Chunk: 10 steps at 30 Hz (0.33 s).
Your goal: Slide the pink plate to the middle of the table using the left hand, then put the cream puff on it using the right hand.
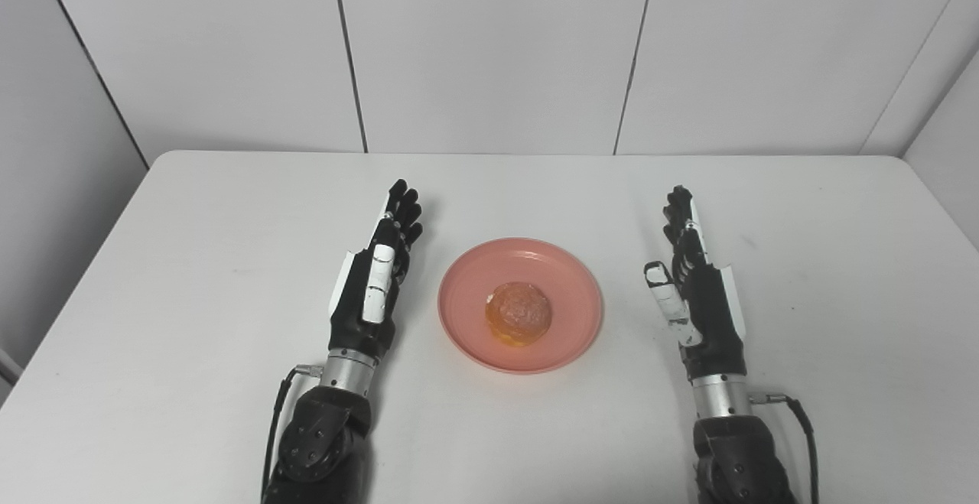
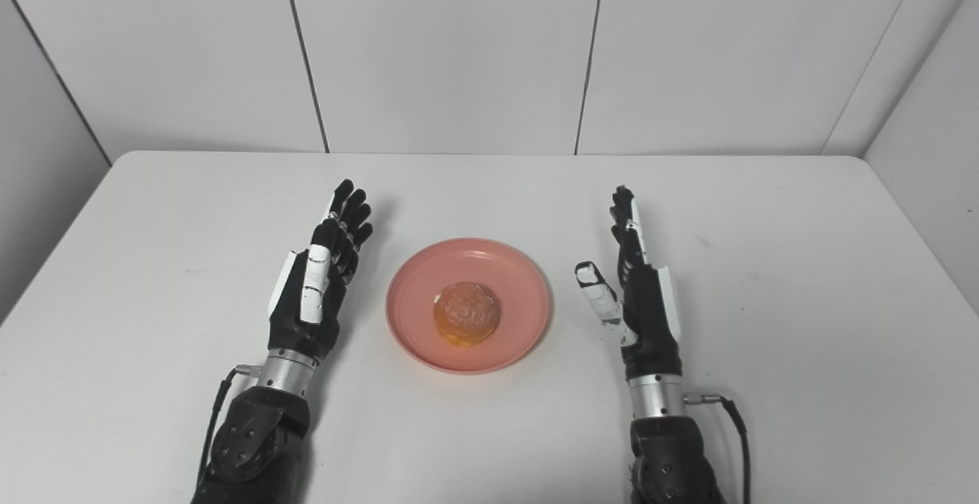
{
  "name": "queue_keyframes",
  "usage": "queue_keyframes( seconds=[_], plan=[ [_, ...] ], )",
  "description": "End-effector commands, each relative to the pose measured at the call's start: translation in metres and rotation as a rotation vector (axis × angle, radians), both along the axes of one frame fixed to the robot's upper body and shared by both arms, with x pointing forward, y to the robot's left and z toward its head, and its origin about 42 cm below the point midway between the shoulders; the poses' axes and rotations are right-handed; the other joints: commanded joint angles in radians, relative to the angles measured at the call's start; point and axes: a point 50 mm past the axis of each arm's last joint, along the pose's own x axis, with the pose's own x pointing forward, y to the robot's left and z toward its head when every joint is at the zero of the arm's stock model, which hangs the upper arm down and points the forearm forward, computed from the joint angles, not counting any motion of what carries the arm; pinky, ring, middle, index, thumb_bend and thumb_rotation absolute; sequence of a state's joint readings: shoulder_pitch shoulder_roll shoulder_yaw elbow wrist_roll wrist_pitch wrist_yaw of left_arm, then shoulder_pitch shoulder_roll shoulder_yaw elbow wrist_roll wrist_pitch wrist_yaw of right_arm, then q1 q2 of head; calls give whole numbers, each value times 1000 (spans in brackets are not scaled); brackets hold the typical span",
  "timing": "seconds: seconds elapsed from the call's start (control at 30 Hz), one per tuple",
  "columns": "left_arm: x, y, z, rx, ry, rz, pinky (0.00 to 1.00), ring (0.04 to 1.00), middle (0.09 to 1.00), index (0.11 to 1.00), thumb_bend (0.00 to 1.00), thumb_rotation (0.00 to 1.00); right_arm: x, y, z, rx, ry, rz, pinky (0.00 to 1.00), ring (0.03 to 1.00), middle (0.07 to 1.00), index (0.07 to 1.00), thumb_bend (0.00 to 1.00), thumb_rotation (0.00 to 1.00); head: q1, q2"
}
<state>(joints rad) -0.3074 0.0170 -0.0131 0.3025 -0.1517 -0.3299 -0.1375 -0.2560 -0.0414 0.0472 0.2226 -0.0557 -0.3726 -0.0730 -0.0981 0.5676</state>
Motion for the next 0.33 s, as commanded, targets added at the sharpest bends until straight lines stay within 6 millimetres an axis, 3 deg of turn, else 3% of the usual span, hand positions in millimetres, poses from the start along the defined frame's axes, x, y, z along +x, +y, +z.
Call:
queue_keyframes(
  seconds=[0.0,0.17,0.3],
  plan=[
    [-19,15,-37,0,115,6,1000,1000,1000,1000,620,1000,-20,7,-40,55,153,2,1000,1000,1000,1000,676,848,-5,2],
    [-23,12,-36,-24,131,-10,1000,1000,1000,1000,569,1000,-21,8,-39,57,181,28,1000,1000,1000,1000,674,899,-13,-4],
    [-27,9,-34,-12,134,-1,1000,1000,1000,1000,564,1000,-21,7,-34,100,205,49,1000,1000,1000,1000,679,884,-15,-4]
  ],
)
